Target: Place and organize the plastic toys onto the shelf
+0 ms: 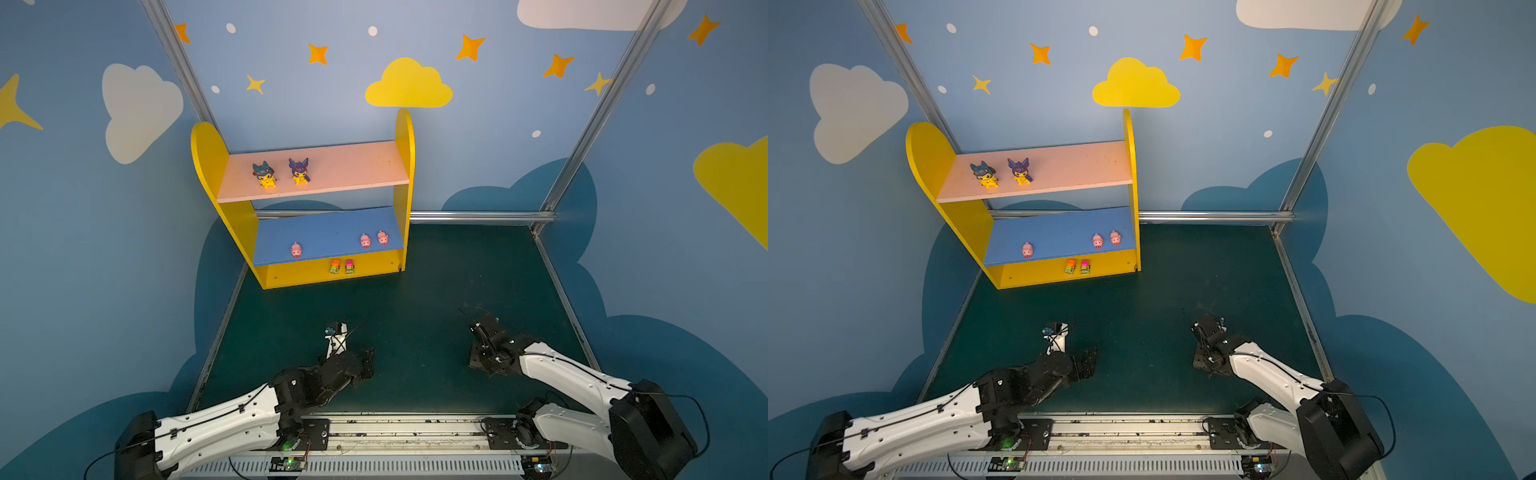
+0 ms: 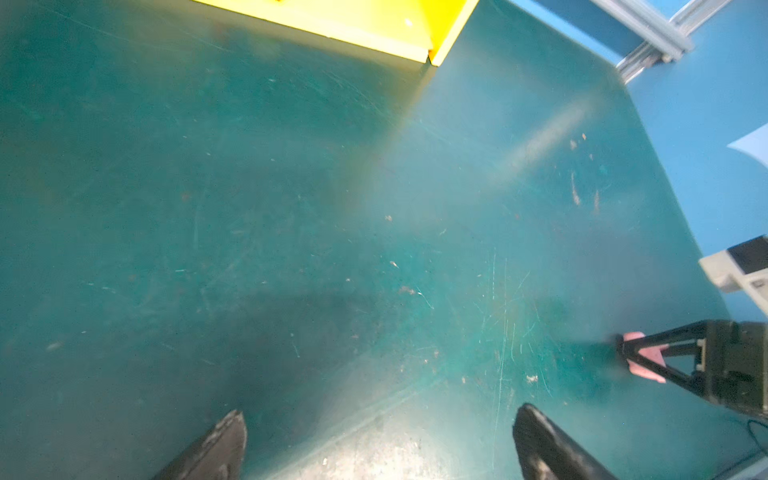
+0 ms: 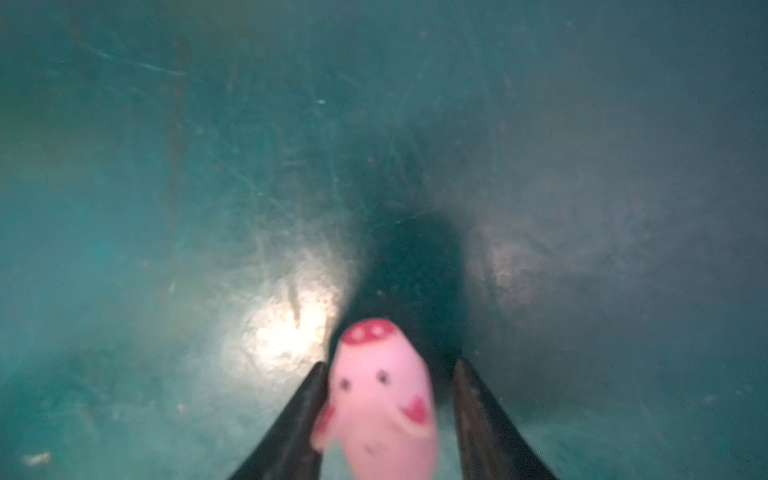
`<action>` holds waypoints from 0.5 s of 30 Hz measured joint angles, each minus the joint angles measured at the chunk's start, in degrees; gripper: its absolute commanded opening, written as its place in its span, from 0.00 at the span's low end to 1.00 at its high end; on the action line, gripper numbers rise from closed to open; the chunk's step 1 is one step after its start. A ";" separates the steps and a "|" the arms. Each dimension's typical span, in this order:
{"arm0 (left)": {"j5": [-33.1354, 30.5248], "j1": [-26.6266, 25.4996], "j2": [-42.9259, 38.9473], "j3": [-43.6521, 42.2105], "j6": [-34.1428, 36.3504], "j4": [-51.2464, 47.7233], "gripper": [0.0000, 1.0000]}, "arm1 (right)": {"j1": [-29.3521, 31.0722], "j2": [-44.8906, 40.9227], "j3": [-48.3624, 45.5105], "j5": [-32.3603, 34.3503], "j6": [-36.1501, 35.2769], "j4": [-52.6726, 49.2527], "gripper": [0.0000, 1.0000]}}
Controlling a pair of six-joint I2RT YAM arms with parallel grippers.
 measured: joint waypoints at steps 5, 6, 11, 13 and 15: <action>-0.85 0.48 -3.58 -0.15 -0.57 -3.54 1.00 | 3.26 5.05 3.39 2.25 0.81 -0.55 0.29; -1.03 0.55 -4.42 -0.15 -0.61 -4.48 1.00 | 4.39 6.36 4.31 2.29 1.11 0.04 0.29; -2.16 0.61 -8.96 -0.15 -0.87 -8.33 1.00 | 8.33 15.13 11.82 0.37 1.14 2.62 0.27; -2.49 0.70 -10.51 -0.13 -0.94 -9.57 1.00 | 9.11 19.61 16.41 -0.61 0.70 3.58 0.27; -2.86 0.70 -11.52 0.04 -0.98 -11.02 1.00 | 9.84 23.93 21.44 -1.62 -0.07 4.61 0.27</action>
